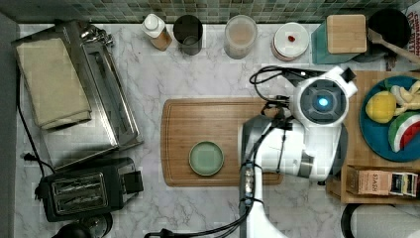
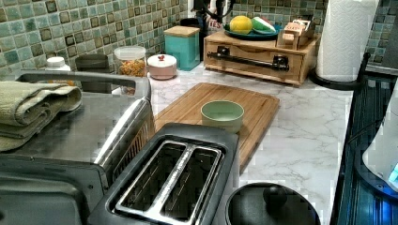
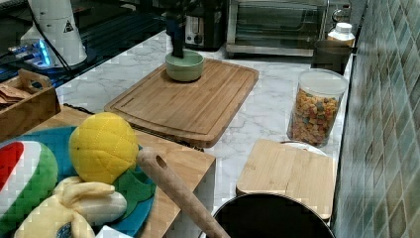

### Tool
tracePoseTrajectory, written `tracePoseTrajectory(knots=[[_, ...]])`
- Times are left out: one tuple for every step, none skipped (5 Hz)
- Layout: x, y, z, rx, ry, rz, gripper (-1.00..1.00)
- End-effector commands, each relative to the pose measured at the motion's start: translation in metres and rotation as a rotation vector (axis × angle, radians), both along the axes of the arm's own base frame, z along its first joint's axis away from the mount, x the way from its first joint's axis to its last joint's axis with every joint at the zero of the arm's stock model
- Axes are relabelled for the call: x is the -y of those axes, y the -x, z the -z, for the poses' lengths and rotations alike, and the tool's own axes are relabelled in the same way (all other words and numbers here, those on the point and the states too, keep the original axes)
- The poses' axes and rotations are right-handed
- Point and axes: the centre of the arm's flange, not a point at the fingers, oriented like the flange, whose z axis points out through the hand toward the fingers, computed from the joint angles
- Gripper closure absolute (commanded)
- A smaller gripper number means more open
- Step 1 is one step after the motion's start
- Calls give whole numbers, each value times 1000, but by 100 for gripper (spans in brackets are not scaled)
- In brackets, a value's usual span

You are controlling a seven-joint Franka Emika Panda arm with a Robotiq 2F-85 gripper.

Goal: Open the drawer.

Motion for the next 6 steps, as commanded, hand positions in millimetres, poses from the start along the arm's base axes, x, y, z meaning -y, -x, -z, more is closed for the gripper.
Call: tracePoseTrajectory(knots=[[41, 36, 47, -84, 14, -117, -100], [36, 36, 55, -110, 37, -135, -100], [37, 32, 63, -147, 85, -139, -100], [45, 31, 74, -162, 106, -158, -100], [61, 35, 81, -169, 129, -147, -100], [76, 45, 87, -173, 134, -131, -100]])
